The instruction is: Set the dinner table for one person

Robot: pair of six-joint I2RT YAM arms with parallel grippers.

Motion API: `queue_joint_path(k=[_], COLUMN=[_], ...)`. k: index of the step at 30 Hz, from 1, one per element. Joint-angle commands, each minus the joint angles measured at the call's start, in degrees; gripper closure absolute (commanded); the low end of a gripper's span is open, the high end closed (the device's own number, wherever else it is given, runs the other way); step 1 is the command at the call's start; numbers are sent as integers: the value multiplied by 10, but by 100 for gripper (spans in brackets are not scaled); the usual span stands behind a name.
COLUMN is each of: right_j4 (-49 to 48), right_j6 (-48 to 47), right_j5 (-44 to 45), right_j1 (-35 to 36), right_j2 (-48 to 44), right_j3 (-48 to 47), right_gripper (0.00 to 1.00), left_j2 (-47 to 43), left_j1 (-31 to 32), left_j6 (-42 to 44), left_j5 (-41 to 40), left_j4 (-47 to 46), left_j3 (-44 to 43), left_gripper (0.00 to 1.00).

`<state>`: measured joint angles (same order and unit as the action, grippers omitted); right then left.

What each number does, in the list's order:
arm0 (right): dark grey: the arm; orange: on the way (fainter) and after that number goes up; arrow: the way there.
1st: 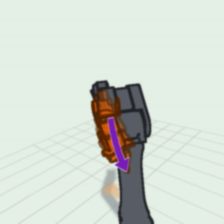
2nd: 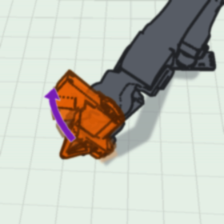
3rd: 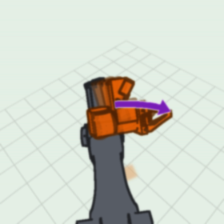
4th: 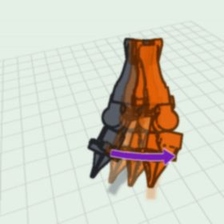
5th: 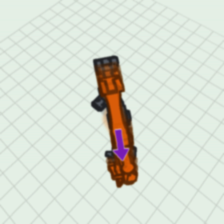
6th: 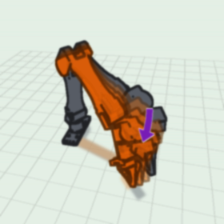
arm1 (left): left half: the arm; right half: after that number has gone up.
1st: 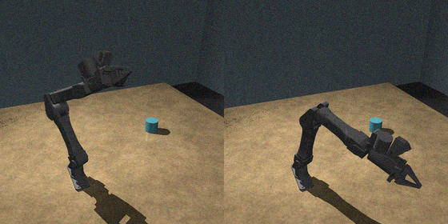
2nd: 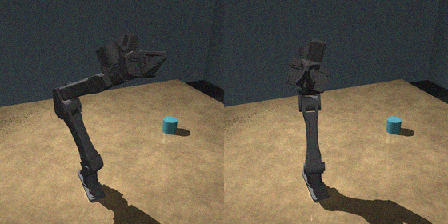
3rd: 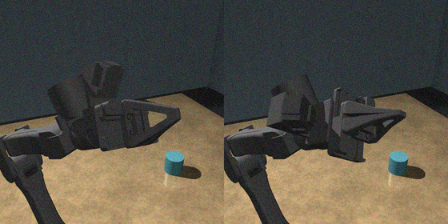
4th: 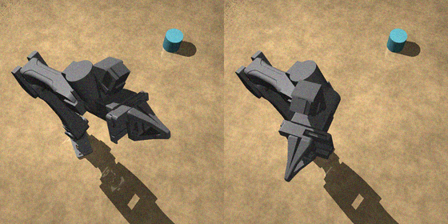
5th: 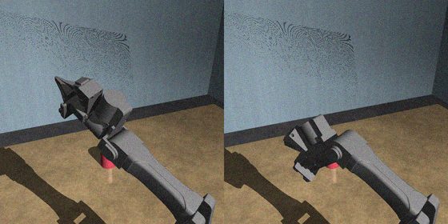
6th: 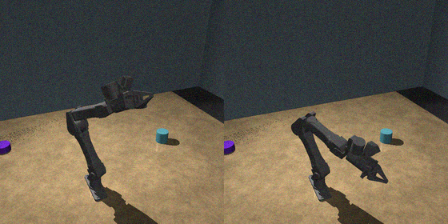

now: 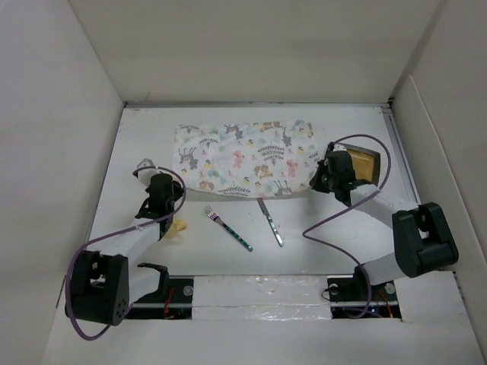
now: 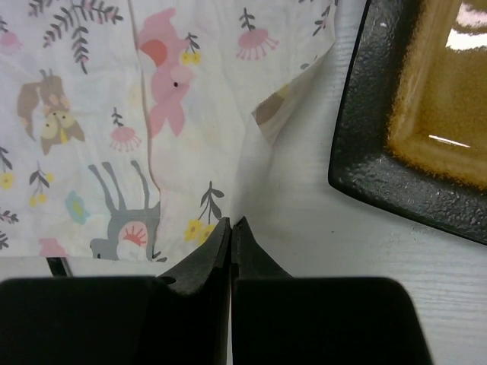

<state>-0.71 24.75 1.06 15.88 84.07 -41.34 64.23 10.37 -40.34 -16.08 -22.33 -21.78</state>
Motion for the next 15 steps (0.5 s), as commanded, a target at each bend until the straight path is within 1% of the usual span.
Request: queue_joint_path(k=[1,7,12,15], right_j4=[-22,-8,-2,3], right_j6=[-4,-9,-2,-1], right_j5=[-5,-4,-6,-6], right_j1=[1,1,1,1], right_j2=[-35,-60,-81,-75], right_j3=[17,41,58,53], right_gripper=[100,100,100,100], left_j2=[7,20,-13,-19], left_j1=[-4,-4,-4,-4], left_j6=[18,14,18,18], left_j5=[-26,-14,-9,0], left_j4=[6,7,18,24], left_j3=[-16,-15,-2,3], left_gripper=[100,100,100,100])
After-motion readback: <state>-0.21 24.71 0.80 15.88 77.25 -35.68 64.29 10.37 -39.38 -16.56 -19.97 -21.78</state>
